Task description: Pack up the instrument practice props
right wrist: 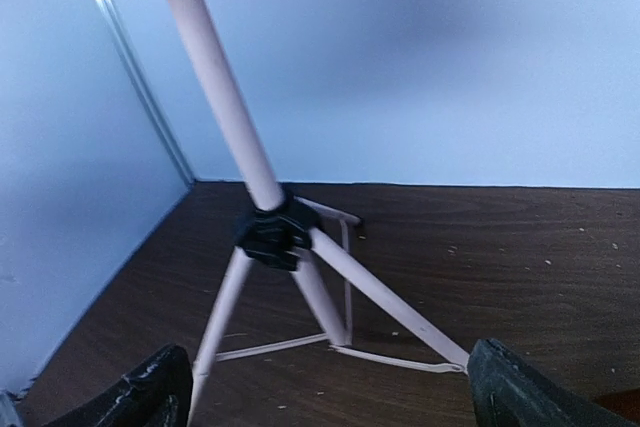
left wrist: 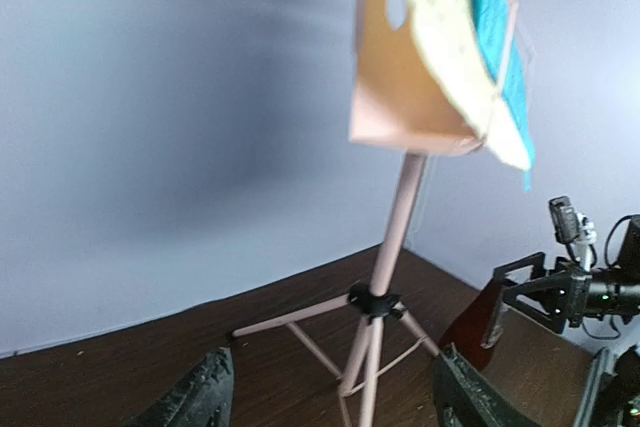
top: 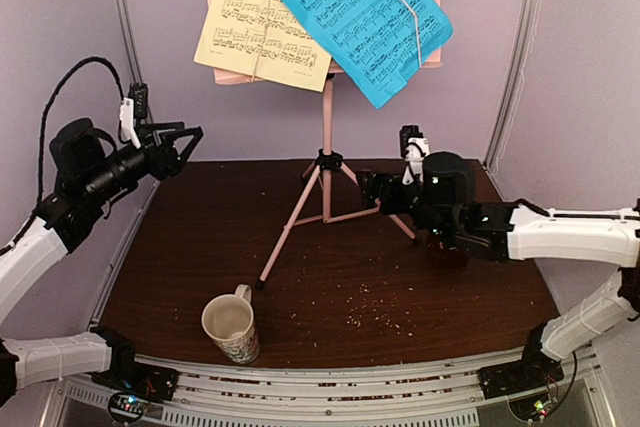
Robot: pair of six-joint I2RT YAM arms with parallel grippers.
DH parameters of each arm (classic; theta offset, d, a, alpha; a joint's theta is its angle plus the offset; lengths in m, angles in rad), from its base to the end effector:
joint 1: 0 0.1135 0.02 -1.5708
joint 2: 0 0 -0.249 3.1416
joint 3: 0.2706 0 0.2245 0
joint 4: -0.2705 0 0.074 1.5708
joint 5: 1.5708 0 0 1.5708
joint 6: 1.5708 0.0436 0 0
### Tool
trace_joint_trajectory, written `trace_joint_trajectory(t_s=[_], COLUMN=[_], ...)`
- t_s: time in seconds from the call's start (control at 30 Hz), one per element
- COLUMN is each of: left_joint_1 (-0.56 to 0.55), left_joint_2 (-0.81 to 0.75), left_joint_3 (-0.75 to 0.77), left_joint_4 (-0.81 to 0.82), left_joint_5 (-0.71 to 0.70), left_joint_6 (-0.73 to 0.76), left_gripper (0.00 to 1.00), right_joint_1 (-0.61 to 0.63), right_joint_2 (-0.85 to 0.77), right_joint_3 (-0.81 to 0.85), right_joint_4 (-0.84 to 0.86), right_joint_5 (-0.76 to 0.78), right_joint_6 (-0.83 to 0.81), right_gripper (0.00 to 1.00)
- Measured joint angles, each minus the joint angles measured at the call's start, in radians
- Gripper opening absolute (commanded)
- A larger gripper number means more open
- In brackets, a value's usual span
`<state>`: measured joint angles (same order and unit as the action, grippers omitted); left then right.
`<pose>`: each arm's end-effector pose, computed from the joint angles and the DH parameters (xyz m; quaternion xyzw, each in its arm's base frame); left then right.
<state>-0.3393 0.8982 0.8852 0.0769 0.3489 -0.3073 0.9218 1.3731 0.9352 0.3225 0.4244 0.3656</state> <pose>0.1805 -0.0795 0.3728 0.1374 0.6716 -0.3408 0.6434 0.1989 0.2325 0.3072 -0.0657 0.7403 0.2645 0.6145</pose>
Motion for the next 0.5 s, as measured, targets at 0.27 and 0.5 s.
trace_joint_trajectory(t_s=[0.27, 0.5], left_joint_1=[0.002, 0.008], left_joint_2=[0.076, 0.17], left_joint_3=[0.22, 0.309], left_joint_4=[0.019, 0.02], left_joint_5=[0.285, 0.326], left_joint_6=[-0.188, -0.265], left_gripper=[0.57, 0.52], right_joint_1=[0.009, 0.045], right_joint_2=[-0.217, -0.092], right_joint_3=[0.131, 0.386], right_joint_4=[-0.117, -0.166], right_joint_5=[-0.359, -0.494], right_joint_6=[0.052, 0.05], right_gripper=[0.92, 0.85])
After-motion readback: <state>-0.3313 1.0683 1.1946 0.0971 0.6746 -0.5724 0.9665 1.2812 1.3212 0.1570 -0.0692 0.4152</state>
